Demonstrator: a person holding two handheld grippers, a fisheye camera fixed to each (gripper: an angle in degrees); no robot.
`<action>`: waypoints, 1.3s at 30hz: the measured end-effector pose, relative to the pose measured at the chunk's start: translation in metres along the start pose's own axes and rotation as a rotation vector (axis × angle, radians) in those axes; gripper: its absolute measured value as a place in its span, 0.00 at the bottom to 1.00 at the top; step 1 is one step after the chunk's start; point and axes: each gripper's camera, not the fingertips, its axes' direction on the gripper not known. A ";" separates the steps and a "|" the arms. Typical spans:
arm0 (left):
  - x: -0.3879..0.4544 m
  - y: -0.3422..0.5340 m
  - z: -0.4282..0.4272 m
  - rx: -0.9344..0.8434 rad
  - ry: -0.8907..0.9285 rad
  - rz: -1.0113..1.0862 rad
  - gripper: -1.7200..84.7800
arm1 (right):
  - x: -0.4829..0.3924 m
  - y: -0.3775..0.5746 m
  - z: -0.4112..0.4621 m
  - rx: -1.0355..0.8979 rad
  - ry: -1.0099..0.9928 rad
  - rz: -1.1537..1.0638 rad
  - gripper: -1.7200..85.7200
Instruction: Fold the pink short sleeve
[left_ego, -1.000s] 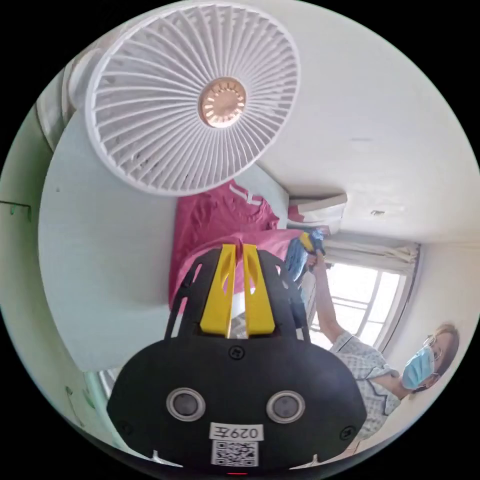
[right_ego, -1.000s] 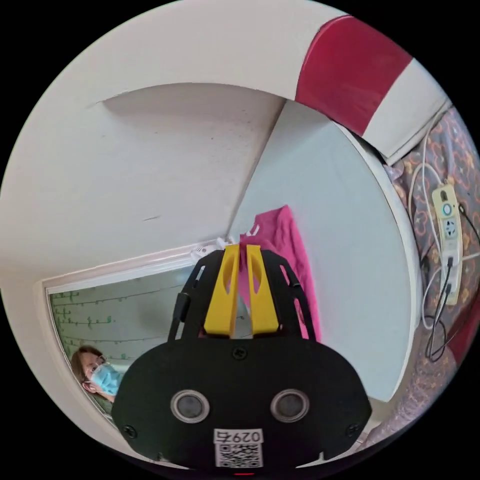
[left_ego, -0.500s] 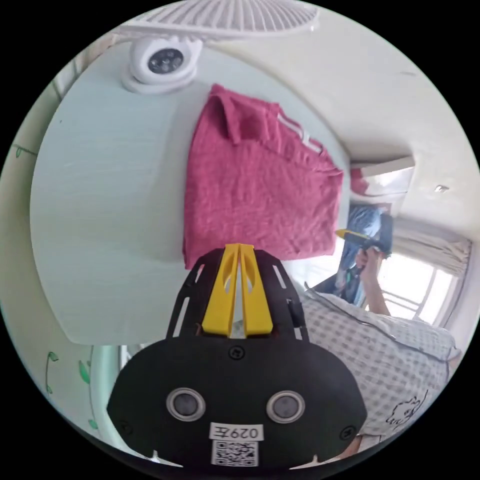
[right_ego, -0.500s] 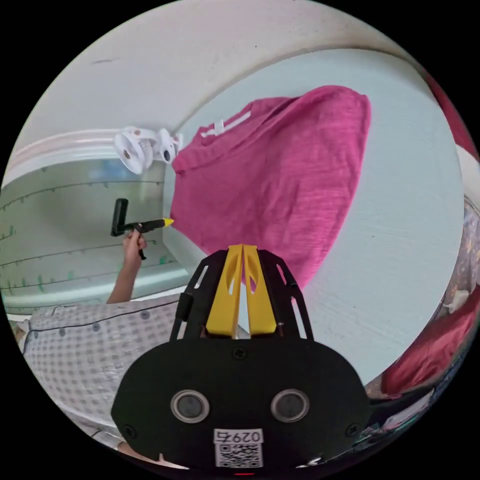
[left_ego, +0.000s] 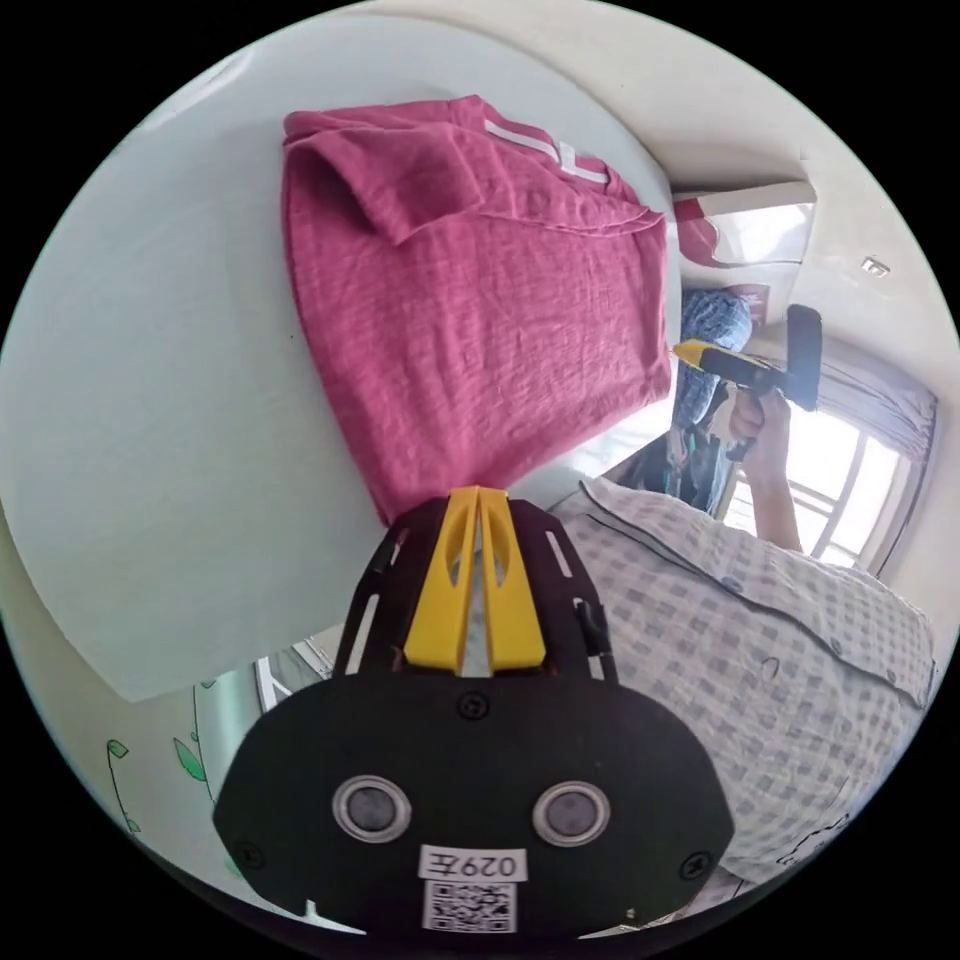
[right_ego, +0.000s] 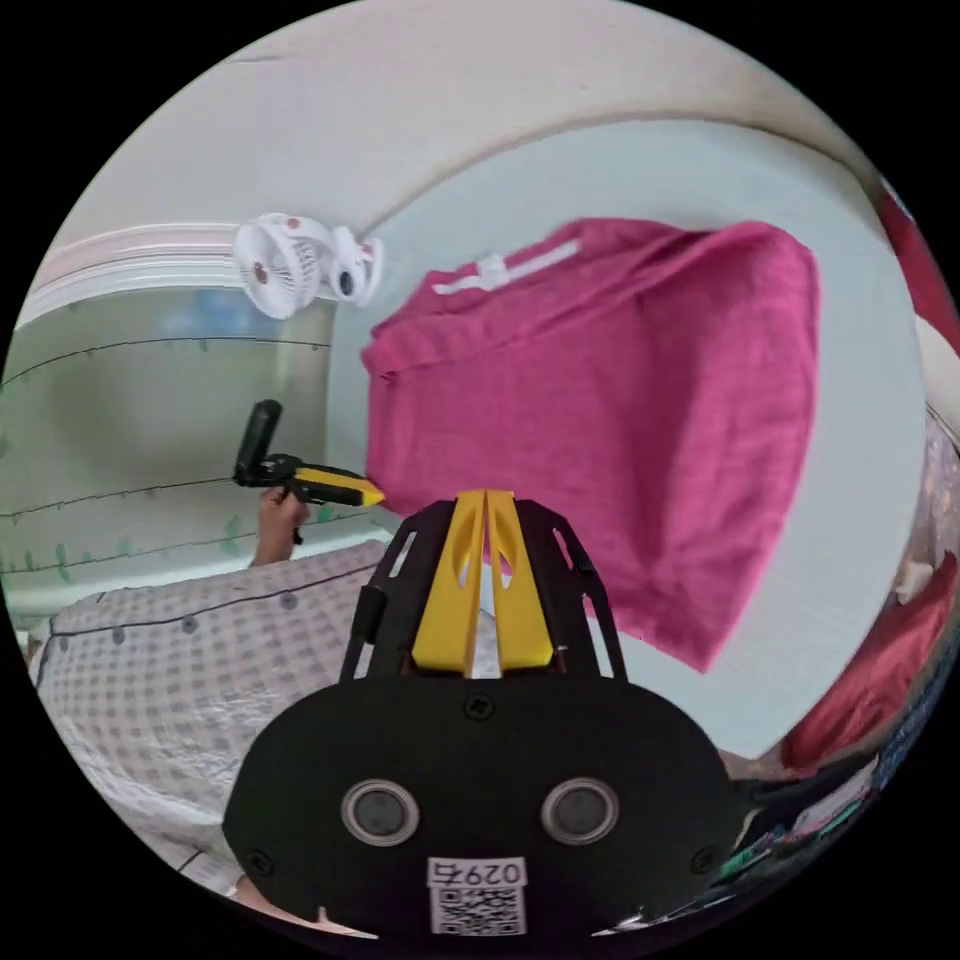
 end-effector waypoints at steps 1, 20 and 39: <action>-0.004 -0.007 0.006 -0.041 0.001 0.012 0.01 | -0.009 -0.025 0.024 -0.038 -0.025 -0.035 0.01; -0.007 -0.057 0.043 -0.268 0.086 0.244 0.01 | 0.041 -0.110 0.037 0.112 0.146 0.192 0.02; 0.016 -0.033 -0.012 -0.046 0.249 0.224 0.01 | 0.182 0.113 -0.119 0.436 0.161 0.477 0.02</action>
